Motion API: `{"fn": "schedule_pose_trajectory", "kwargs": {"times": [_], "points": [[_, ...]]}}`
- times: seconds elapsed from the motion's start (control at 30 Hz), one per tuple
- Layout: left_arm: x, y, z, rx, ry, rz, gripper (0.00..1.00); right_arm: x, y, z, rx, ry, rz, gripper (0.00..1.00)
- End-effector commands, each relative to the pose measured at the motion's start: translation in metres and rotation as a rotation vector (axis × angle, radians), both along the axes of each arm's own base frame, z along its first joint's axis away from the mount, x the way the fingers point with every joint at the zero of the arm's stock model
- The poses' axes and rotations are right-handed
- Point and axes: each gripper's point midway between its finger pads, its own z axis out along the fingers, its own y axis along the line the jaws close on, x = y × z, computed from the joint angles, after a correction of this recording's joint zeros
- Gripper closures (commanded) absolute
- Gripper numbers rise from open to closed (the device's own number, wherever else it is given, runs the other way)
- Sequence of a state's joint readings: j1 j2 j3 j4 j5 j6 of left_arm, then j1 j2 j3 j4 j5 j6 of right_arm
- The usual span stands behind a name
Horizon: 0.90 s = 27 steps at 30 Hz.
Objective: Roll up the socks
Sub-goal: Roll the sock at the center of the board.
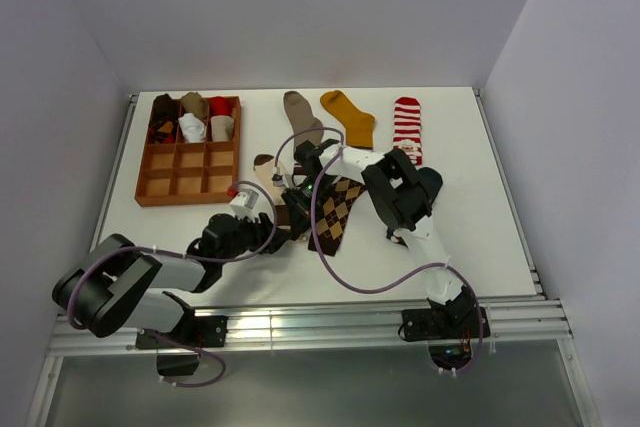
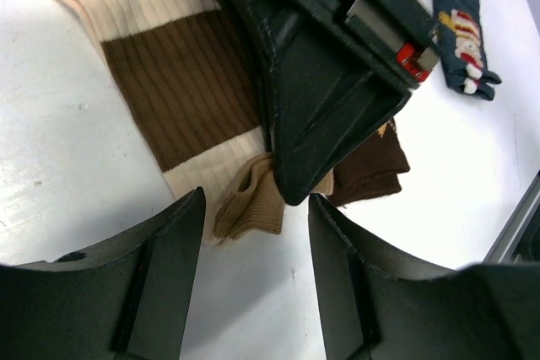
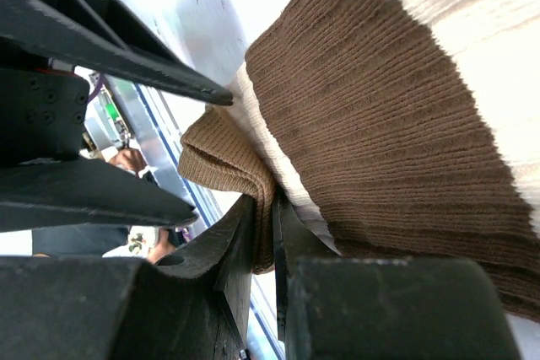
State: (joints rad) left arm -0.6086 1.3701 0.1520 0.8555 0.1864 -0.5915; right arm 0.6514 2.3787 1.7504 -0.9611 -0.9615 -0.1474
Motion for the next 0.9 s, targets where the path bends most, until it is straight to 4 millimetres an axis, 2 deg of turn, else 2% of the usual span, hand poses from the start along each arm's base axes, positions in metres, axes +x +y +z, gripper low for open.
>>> {"fn": "schedule_pose_trajectory", "kwargs": {"times": [0.0, 0.33, 0.6, 0.73, 0.77, 0.87], "points": [[0.003, -0.010, 0.011, -0.039, -0.030, -0.030, 0.43, 0.012, -0.002, -0.006, -0.020, -0.028, -0.004, 0.87], [0.012, -0.012, 0.003, -0.026, -0.006, 0.003, 0.49, 0.012, -0.004, -0.009, -0.031, -0.034, -0.001, 0.89], [0.014, -0.009, -0.008, -0.005, 0.061, 0.042, 0.72, 0.013, -0.005, -0.010, -0.036, -0.045, -0.001, 0.89], [0.013, -0.008, -0.013, 0.009, 0.110, 0.060, 0.87, 0.016, -0.006, -0.009, -0.041, -0.080, -0.007, 0.82], [0.013, -0.007, -0.014, 0.016, 0.121, 0.068, 0.97, 0.017, -0.006, -0.008, -0.038, -0.091, -0.010, 0.80], [0.012, -0.003, -0.021, 0.050, 0.180, 0.096, 1.00, 0.024, -0.007, -0.002, -0.045, -0.164, -0.026, 0.71]]}}
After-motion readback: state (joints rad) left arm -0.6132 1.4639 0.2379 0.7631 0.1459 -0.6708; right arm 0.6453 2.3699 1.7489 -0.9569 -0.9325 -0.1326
